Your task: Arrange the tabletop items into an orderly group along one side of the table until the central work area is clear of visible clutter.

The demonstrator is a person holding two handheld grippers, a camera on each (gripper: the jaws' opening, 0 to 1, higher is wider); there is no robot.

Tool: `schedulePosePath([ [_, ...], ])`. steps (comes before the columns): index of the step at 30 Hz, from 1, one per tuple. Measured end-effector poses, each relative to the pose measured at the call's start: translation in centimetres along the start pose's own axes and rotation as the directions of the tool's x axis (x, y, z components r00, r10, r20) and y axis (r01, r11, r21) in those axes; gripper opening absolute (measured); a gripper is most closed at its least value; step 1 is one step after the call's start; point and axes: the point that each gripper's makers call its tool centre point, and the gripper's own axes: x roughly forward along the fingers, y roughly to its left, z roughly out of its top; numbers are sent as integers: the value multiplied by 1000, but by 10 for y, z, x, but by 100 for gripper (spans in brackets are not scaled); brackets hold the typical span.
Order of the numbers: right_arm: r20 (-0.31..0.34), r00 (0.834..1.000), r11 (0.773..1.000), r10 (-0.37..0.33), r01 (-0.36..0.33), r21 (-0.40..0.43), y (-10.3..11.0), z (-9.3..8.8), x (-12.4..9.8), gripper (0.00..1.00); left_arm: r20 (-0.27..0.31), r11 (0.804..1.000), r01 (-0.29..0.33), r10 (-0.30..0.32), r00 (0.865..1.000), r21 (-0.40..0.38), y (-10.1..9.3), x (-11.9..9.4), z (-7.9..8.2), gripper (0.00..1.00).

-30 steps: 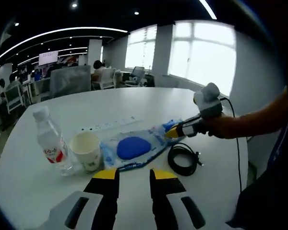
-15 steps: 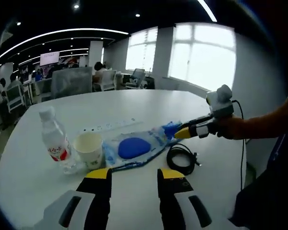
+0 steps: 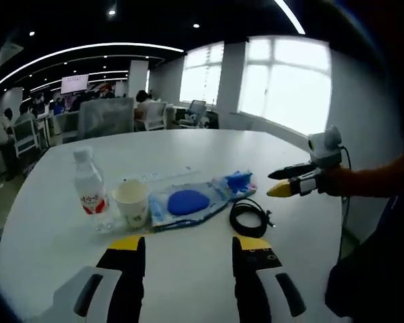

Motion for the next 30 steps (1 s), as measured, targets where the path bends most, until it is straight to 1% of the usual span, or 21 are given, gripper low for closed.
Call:
schedulePosePath([
  [3, 10, 1000, 1000, 11, -11, 0, 7, -9, -12, 73, 19, 1000, 8, -8, 1000, -8, -5, -7, -4, 56],
  [5, 15, 1000, 1000, 14, -14, -7, 11, -14, -21, 76, 14, 1000, 11, -11, 1000, -4, -6, -13, -9, 59],
  [8, 21, 1000, 999, 14, -13, -49, 14, -20, -32, 82, 7, 1000, 13, -13, 1000, 13, -6, -19, -16, 62],
  [9, 22, 1000, 999, 14, -13, -52, 14, -21, -33, 84, 7, 1000, 14, -14, 1000, 15, -7, -21, -18, 64],
  [11, 40, 999, 998, 18, -16, -65, 16, -24, -44, 87, 17, 1000, 20, -20, 1000, 21, -12, -26, -18, 68],
  [13, 49, 999, 998, 19, -16, -63, 18, -24, -50, 89, 19, 999, 24, -25, 1000, 22, -16, -28, -18, 71],
  [16, 56, 998, 999, 11, -9, -48, 17, -30, -64, 93, 29, 999, 26, -28, 999, 43, -23, -37, -17, 77],
  [20, 72, 997, 1000, -5, 6, -15, 15, -33, -78, 98, 37, 999, 24, -26, 999, 41, -23, -48, -17, 81],
  [21, 72, 997, 1000, -6, 7, -14, 16, -33, -81, 99, 39, 999, 21, -22, 999, 42, -21, -50, -18, 82],
  [23, 77, 997, 1000, -14, 16, -19, 15, -35, -87, 99, 40, 999, 15, -17, 999, 44, -19, -54, -19, 83],
  [25, 85, 996, 1000, -17, 18, -14, 14, -36, -93, 99, 35, 999, 20, -21, 999, 39, -15, -57, -22, 83],
  [30, 79, 997, 1000, -24, 25, -8, 8, -41, -104, 100, 0, 997, 36, -36, 999, 65, -16, -67, -32, 86],
])
